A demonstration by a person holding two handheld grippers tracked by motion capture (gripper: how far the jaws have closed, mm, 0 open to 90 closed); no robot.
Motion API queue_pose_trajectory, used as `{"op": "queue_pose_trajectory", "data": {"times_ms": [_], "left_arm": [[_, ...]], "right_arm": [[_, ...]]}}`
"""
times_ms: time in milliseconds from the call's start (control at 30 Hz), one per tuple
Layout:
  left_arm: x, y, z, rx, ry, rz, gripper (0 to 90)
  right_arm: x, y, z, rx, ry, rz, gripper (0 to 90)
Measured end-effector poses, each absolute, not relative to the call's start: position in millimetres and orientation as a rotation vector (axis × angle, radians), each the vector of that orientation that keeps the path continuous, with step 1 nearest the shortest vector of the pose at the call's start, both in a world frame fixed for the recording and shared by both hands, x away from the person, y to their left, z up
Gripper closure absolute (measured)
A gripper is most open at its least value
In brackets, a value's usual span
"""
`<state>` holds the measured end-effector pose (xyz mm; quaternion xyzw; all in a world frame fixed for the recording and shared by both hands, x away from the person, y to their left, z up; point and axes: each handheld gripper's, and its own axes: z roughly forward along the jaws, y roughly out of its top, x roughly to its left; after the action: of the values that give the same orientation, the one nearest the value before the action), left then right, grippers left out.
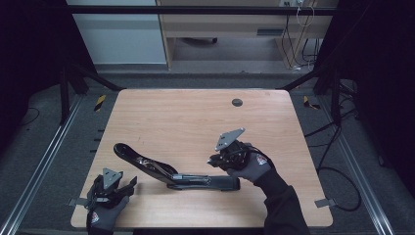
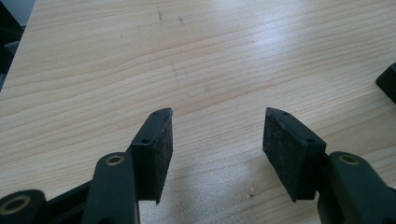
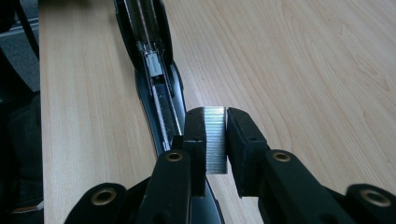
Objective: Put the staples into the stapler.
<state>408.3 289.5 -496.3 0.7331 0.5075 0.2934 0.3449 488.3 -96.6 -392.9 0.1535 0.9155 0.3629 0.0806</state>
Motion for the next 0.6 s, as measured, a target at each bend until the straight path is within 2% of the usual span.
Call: {"op": "queue_pose_trajectory", "data": {"times_ms": [600], "left_arm": [[408.5, 289.4, -496.5, 1.907, 1.315, 0.76, 42.1]], "right_arm": [[489.4, -78.3, -406.5, 0.375, 2.806, 1.066, 78.2]]}}
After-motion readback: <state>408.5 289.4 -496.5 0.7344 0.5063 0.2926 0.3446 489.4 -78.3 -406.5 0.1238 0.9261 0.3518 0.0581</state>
